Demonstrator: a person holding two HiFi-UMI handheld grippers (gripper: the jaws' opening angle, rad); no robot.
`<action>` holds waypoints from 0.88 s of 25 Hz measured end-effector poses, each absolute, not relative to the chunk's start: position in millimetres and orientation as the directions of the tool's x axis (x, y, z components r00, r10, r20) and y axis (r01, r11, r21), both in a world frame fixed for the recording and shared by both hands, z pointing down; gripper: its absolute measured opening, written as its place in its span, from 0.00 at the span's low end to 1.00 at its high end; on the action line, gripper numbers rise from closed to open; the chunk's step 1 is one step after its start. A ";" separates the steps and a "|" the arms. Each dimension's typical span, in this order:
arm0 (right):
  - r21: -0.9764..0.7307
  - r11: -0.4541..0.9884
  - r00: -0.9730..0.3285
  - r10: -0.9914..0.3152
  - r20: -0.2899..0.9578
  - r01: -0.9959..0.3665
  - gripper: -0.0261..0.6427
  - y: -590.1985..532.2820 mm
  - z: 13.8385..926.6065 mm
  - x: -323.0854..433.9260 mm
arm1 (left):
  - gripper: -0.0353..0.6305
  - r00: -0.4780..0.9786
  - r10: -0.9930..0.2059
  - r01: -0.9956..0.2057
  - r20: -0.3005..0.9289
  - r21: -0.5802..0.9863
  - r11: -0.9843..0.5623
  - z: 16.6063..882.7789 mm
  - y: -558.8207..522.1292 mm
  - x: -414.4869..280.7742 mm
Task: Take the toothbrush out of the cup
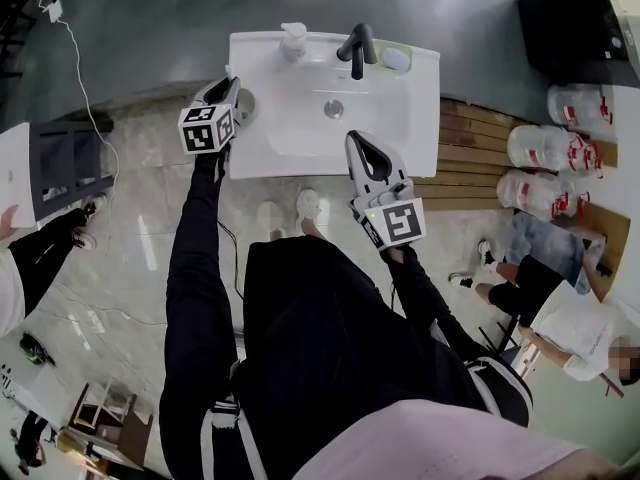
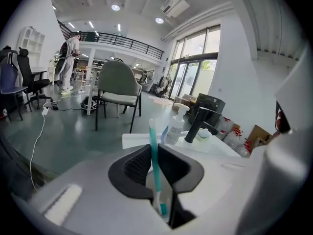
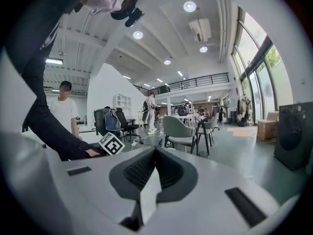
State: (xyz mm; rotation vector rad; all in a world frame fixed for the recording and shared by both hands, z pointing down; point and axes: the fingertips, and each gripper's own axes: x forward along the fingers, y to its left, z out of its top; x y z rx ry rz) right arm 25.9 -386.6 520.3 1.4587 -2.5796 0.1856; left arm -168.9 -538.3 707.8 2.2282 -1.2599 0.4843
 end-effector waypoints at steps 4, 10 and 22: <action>-0.020 0.514 -0.506 -0.837 0.206 -0.858 0.04 -386.0 517.5 28.1 | 0.12 0.516 -0.665 -0.853 0.540 0.256 -0.454 704.0 -537.1 -164.0; -0.013 0.516 -0.508 -0.838 0.200 -0.856 0.04 -382.3 509.8 32.4 | 0.12 0.535 -0.707 -0.843 0.462 0.245 -0.479 675.5 -533.4 -168.5; 0.025 0.537 -0.532 -0.839 0.114 -0.843 0.04 -365.3 459.2 25.0 | 0.12 0.570 -0.815 -0.819 0.107 0.151 -0.553 487.5 -469.2 -177.0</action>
